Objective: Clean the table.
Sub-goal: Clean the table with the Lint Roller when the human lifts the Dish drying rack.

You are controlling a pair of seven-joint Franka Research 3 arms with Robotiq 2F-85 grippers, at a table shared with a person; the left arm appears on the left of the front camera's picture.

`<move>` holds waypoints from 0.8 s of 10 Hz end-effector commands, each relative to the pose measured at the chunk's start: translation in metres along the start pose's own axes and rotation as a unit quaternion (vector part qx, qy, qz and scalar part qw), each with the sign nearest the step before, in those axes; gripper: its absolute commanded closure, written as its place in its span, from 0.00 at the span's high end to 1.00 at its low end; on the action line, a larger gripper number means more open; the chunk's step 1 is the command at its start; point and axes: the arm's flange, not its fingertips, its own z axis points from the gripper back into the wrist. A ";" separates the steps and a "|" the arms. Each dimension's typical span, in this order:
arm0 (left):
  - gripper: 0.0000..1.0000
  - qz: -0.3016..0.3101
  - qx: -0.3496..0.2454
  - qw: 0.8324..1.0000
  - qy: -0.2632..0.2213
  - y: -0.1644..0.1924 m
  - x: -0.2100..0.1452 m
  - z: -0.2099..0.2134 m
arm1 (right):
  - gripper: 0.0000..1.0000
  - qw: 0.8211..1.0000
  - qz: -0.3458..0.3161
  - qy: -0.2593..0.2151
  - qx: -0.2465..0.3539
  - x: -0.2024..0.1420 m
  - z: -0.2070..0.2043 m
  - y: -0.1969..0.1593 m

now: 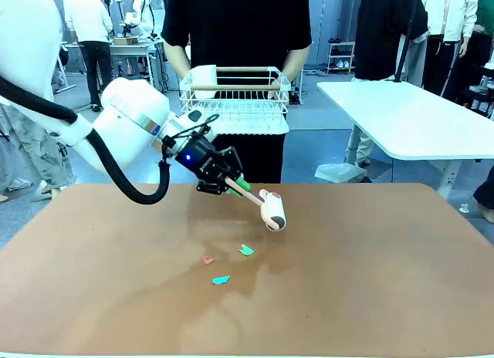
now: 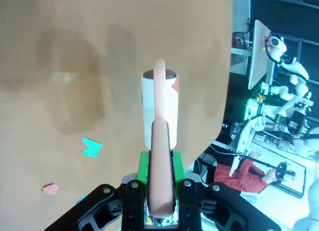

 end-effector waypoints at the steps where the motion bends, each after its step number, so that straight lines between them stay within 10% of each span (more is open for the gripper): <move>1: 0.22 0.014 -0.026 0.999 0.027 0.001 -0.011 0.044 | 1.00 1.000 0.007 -0.002 0.008 0.000 0.000 0.003; 8: 0.22 0.026 0.016 0.997 0.078 0.111 -0.057 0.177 | 1.00 1.000 0.007 -0.002 0.008 0.000 0.000 0.003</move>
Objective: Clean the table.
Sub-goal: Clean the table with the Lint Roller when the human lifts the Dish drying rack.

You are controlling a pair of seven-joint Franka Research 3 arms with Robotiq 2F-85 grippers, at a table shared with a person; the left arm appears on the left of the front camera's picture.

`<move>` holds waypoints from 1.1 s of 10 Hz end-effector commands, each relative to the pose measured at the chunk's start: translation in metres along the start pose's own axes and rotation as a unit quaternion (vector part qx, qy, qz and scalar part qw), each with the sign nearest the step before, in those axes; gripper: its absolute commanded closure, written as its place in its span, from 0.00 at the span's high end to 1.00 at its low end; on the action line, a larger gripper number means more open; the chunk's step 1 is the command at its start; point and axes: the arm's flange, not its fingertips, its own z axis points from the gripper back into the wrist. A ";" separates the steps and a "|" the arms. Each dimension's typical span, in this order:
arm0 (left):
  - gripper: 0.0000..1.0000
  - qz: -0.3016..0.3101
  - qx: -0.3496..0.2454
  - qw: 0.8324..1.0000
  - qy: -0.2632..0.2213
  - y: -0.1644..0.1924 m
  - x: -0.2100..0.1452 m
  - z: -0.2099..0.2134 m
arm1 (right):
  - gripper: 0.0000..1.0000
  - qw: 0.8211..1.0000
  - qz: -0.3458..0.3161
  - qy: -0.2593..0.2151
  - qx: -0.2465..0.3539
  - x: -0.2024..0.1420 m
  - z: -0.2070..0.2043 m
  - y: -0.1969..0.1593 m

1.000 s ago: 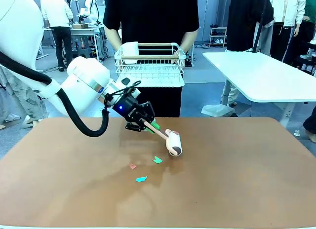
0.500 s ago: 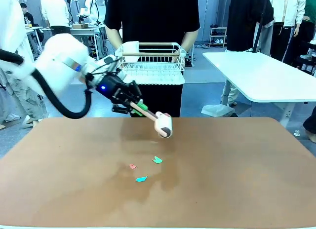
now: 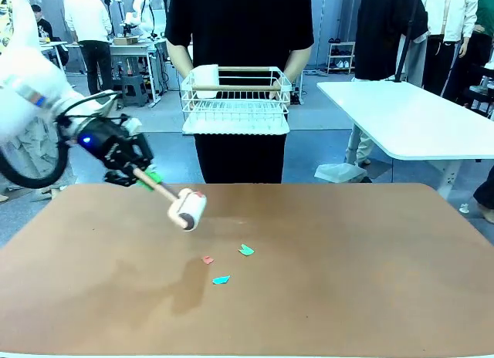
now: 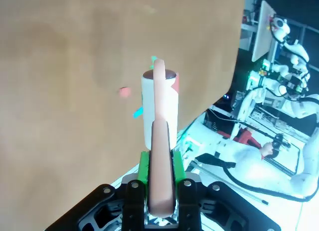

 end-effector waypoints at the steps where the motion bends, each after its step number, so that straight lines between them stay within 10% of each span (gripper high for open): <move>1: 0.22 -0.004 0.014 1.000 -0.012 0.026 -0.028 0.017 | 1.00 1.000 0.007 -0.002 0.008 0.000 -0.001 0.003; 11: 0.22 -0.046 0.018 0.995 -0.087 0.105 -0.067 -0.002 | 1.00 1.000 0.007 -0.002 0.008 0.000 -0.001 0.003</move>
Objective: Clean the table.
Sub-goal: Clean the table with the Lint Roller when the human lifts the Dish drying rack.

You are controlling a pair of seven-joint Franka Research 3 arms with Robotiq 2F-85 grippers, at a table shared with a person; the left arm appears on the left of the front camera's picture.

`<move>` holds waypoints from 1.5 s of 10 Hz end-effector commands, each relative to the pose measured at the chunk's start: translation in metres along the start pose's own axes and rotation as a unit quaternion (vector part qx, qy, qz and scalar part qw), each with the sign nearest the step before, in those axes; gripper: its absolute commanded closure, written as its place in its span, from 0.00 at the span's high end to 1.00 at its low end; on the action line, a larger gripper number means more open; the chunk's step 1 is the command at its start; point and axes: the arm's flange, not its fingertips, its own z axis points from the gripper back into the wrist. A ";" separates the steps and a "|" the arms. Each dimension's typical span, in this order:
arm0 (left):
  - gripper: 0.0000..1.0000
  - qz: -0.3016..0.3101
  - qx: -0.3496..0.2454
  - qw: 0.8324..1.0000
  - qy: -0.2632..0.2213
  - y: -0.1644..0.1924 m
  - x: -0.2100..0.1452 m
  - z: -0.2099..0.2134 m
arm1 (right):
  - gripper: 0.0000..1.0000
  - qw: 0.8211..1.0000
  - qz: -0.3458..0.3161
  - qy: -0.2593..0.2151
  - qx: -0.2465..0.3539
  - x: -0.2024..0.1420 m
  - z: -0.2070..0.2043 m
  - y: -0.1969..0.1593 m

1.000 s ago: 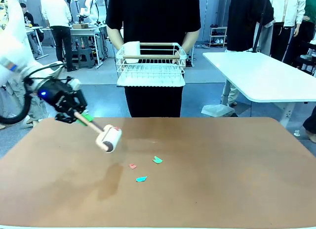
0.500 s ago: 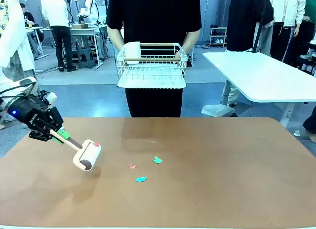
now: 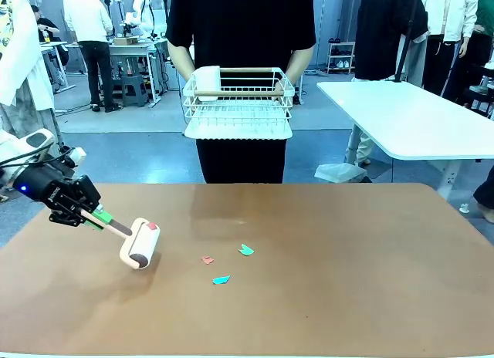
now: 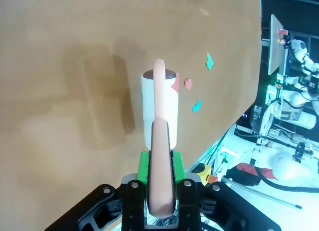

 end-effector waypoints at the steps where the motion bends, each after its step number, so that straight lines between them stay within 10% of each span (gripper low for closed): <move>1: 0.22 0.003 -0.009 1.000 -0.001 0.003 0.004 -0.019 | 1.00 1.000 0.007 -0.002 0.009 0.000 0.000 0.003; 8: 0.22 -0.007 -0.016 0.997 0.072 -0.046 0.014 -0.102 | 1.00 1.000 0.007 -0.002 0.009 0.000 0.000 0.003; 15: 0.22 0.069 -0.031 0.997 -0.028 -0.145 -0.024 -0.175 | 1.00 1.000 0.007 -0.002 0.009 0.000 0.000 0.003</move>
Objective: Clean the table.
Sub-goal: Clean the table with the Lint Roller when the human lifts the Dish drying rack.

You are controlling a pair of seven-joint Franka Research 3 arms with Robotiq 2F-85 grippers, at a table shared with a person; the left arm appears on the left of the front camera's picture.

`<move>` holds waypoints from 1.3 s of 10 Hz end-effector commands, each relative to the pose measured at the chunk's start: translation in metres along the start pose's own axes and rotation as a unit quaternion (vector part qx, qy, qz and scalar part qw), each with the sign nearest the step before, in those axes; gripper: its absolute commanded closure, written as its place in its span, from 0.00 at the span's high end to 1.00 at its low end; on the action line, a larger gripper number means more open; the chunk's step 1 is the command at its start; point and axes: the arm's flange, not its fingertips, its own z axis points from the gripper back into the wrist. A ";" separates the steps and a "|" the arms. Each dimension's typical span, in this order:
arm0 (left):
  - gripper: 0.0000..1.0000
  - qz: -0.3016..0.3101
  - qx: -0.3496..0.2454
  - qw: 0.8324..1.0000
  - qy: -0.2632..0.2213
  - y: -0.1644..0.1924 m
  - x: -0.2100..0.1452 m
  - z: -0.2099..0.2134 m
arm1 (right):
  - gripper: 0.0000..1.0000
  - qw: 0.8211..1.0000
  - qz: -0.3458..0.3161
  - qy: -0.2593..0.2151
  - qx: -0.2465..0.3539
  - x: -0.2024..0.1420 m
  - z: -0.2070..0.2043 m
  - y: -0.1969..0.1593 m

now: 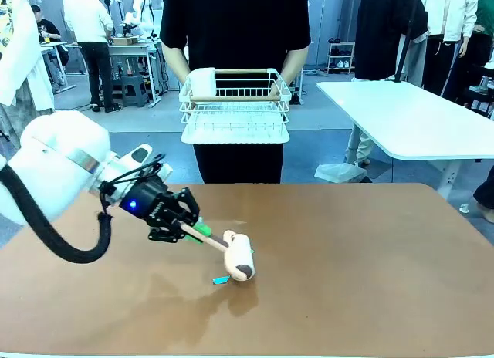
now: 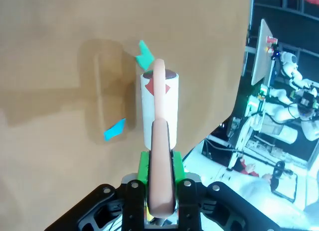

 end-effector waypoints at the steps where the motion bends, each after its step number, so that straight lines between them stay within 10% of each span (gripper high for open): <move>1: 0.22 -0.007 0.019 1.000 -0.018 -0.014 -0.001 -0.025 | 1.00 1.000 0.007 -0.003 0.009 0.000 0.001 0.003; 7: 0.22 -0.070 -0.006 0.997 0.031 0.021 0.028 0.047 | 1.00 1.000 0.007 -0.003 0.009 0.000 0.001 0.003; 13: 0.22 -0.039 0.031 0.997 0.052 0.052 0.041 0.027 | 1.00 1.000 0.007 -0.003 0.009 0.000 0.001 0.003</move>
